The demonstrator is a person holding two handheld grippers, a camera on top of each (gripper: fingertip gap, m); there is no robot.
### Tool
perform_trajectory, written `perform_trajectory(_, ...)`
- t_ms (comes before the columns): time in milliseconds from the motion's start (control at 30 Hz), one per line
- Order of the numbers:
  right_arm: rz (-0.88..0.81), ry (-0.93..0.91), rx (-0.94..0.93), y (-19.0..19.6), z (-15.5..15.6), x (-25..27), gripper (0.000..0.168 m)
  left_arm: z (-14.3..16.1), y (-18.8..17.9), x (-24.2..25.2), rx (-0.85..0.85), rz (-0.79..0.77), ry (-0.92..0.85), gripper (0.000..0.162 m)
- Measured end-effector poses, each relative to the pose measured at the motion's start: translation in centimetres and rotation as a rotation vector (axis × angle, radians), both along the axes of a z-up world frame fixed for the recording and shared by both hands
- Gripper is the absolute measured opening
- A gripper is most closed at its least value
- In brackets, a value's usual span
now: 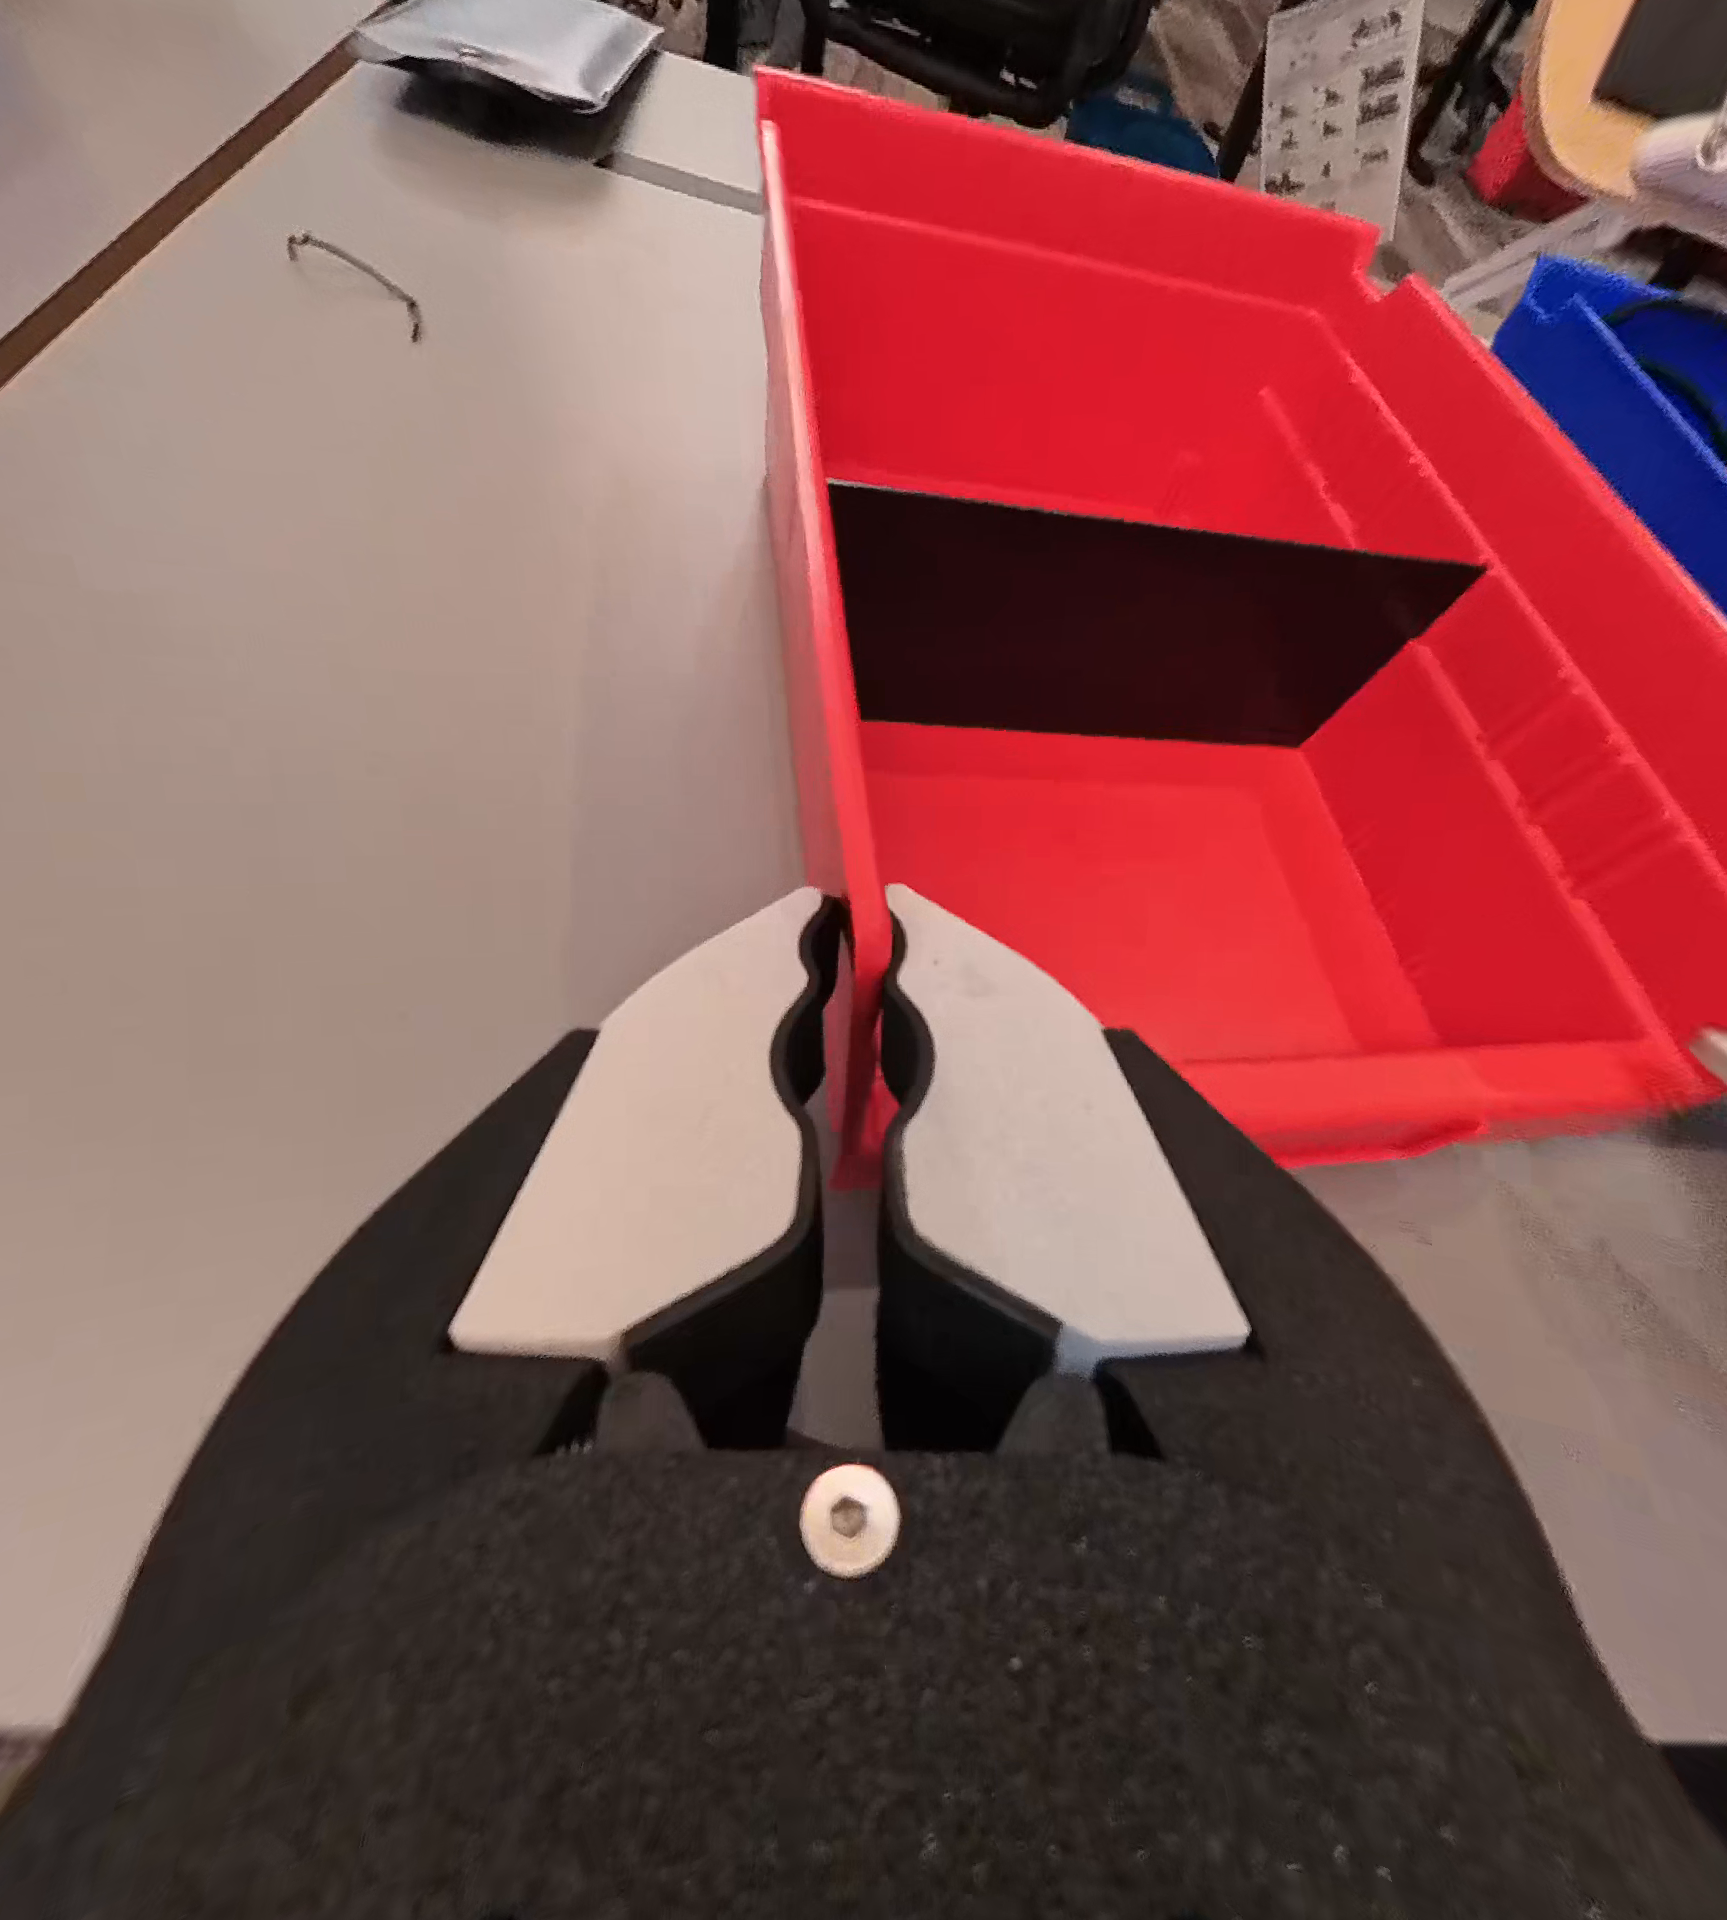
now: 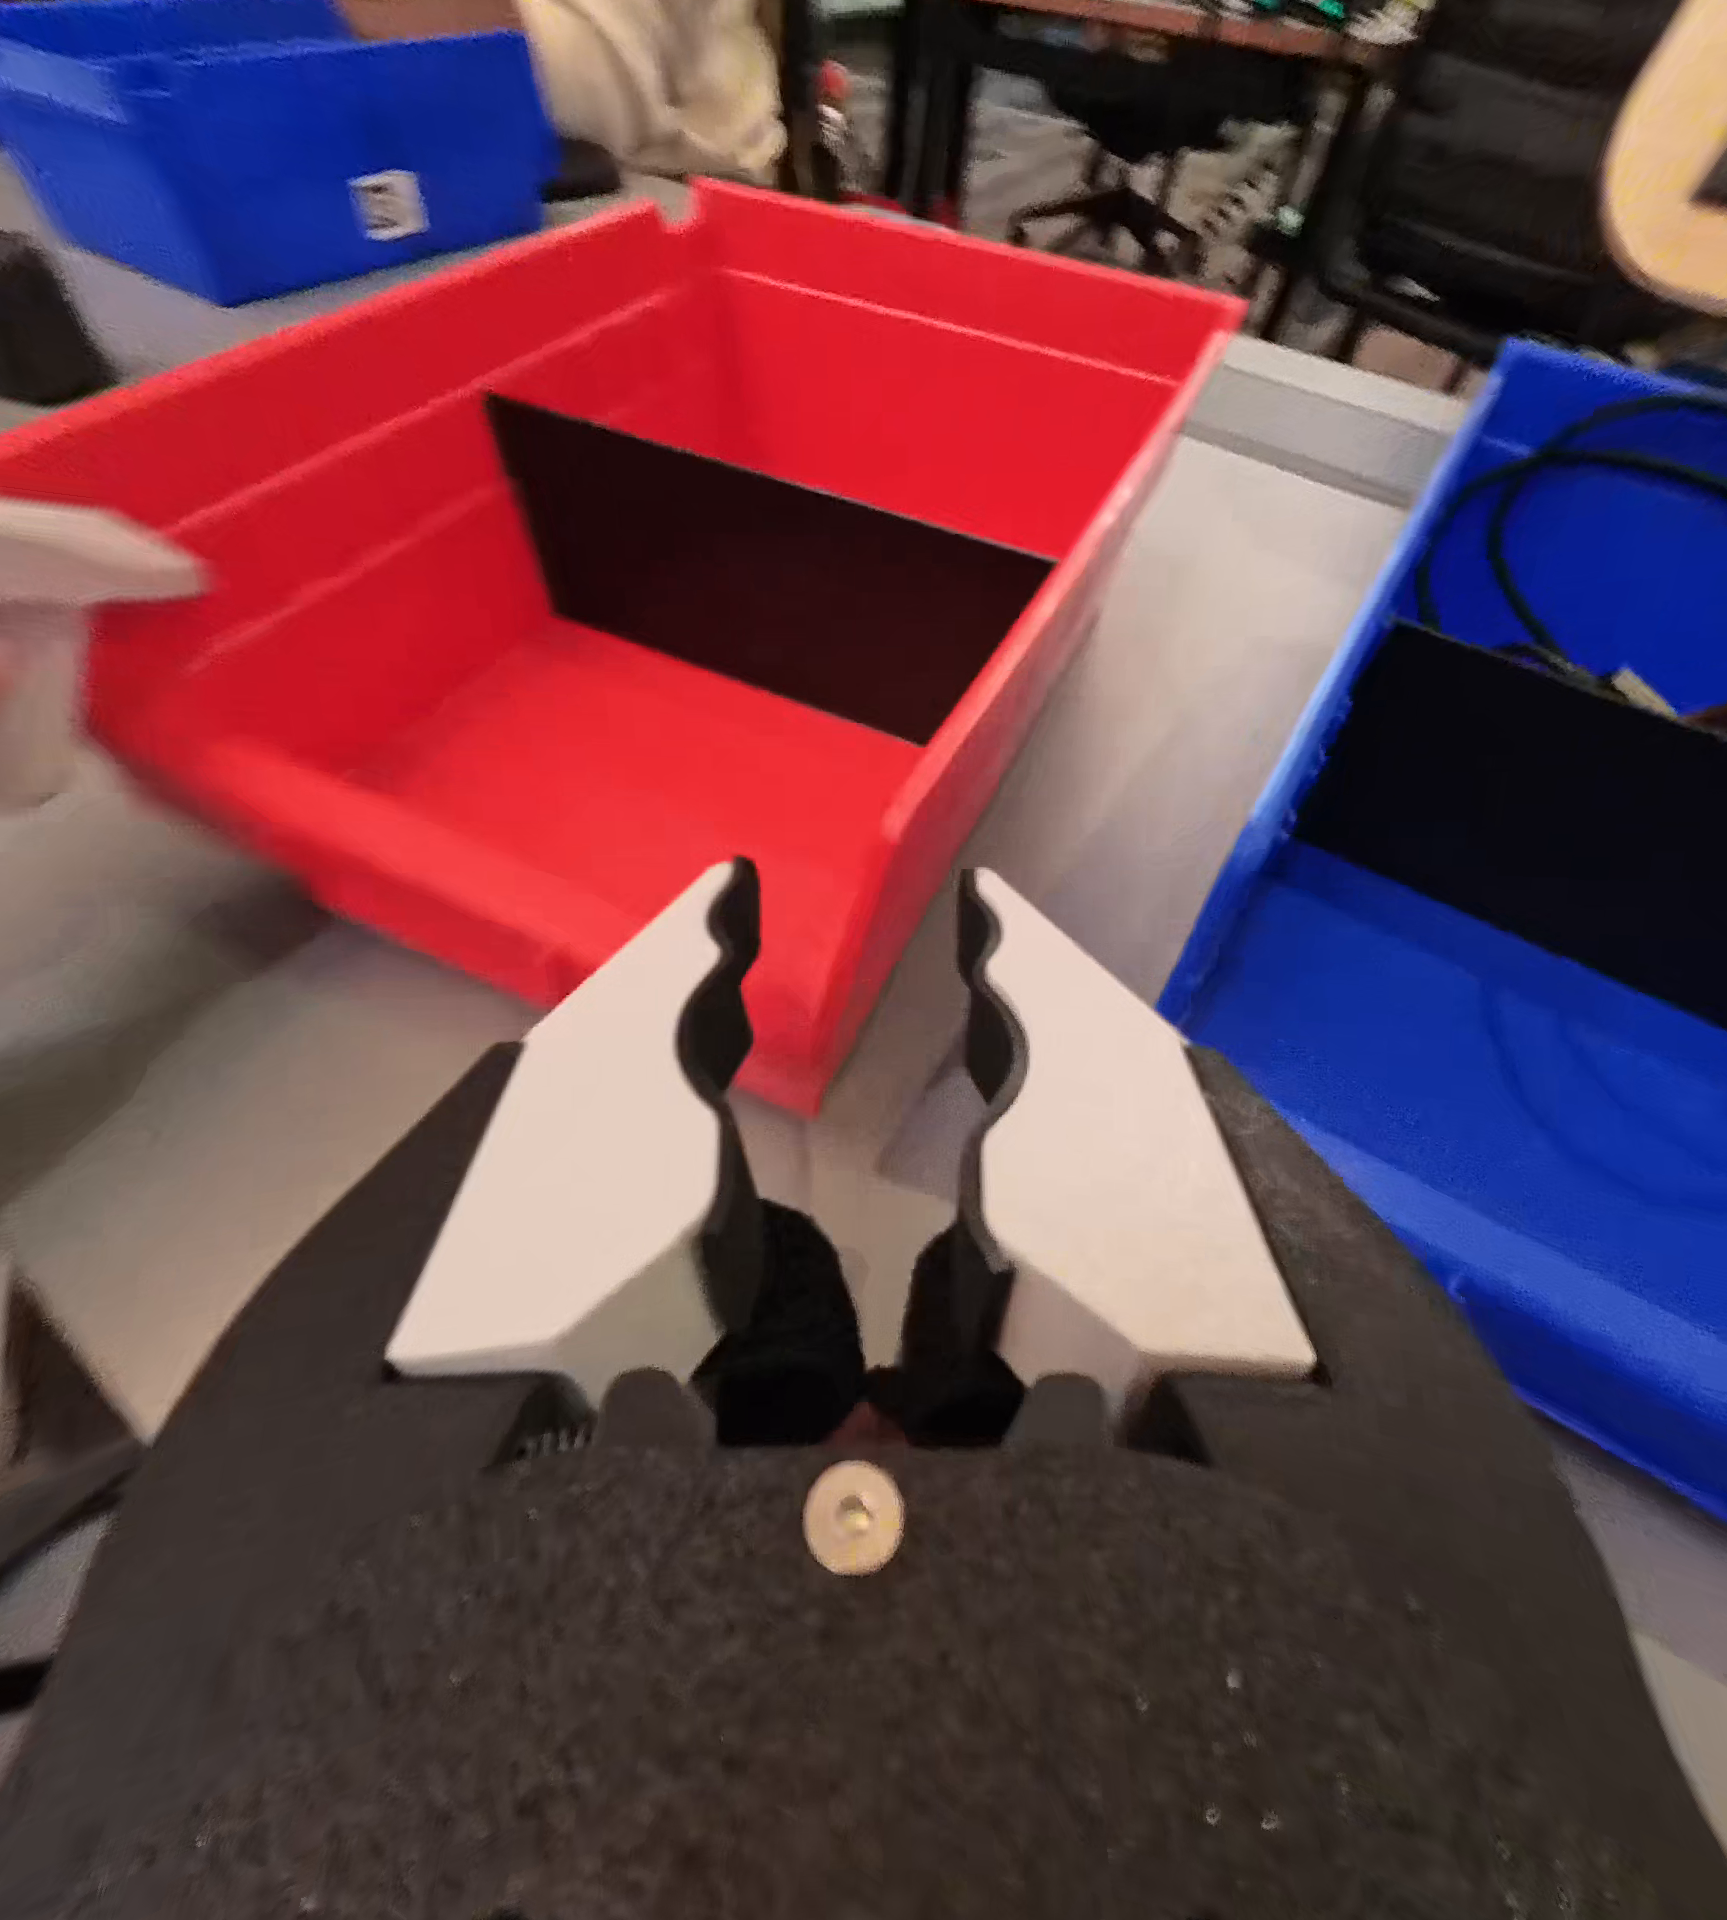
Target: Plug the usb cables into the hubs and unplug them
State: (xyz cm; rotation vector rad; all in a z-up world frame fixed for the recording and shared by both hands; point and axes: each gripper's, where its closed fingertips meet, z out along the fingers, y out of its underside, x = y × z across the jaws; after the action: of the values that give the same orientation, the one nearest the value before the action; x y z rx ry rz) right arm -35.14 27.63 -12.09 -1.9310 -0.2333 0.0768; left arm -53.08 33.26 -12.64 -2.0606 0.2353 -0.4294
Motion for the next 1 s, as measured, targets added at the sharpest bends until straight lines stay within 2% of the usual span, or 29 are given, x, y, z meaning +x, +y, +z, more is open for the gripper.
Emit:
perform_trajectory(67,-0.09,0.015,-0.042,1.1,-0.8,0.3,0.017,0.0,-1.3,-0.4,0.0,0.025,-0.007,0.004)
perform_trajectory(133,-0.137,0.058,-0.066,1.2,-1.0,0.4,0.009,0.1,-2.5,-0.5,0.007,0.044,0.004,0.005)
perform_trajectory(233,-0.131,0.099,-0.057,0.7,-0.2,0.3,0.005,1.0,-4.3,-1.0,0.072,0.084,0.081,0.004)
perform_trajectory(400,-0.1,0.07,0.054,-0.7,4.5,0.9,0.003,5.5,-7.0,-0.7,0.22,0.156,0.123,0.004)
perform_trajectory(567,-0.138,0.052,0.282,-2.9,12.6,5.0,0.002,12.3,-9.3,3.0,0.431,0.176,0.09,0.004)
perform_trajectory(667,-0.216,0.039,0.406,-5.0,17.5,10.4,0.003,16.5,-10.0,8.1,0.544,0.133,0.041,0.004)
perform_trajectory(767,-0.323,0.043,0.441,-7.1,20.4,18.2,0.003,19.2,-9.6,15.9,0.553,0.029,0.009,0.004)
perform_trajectory(867,-0.477,0.085,0.389,-9.6,20.5,28.0,0.003,20.4,-9.3,26.2,0.495,-0.153,-0.003,0.005)
perform_trajectory(1000,-0.634,0.036,0.275,-12.7,17.4,41.5,0.003,19.1,-10.6,40.3,0.45,-0.331,0.015,0.006)
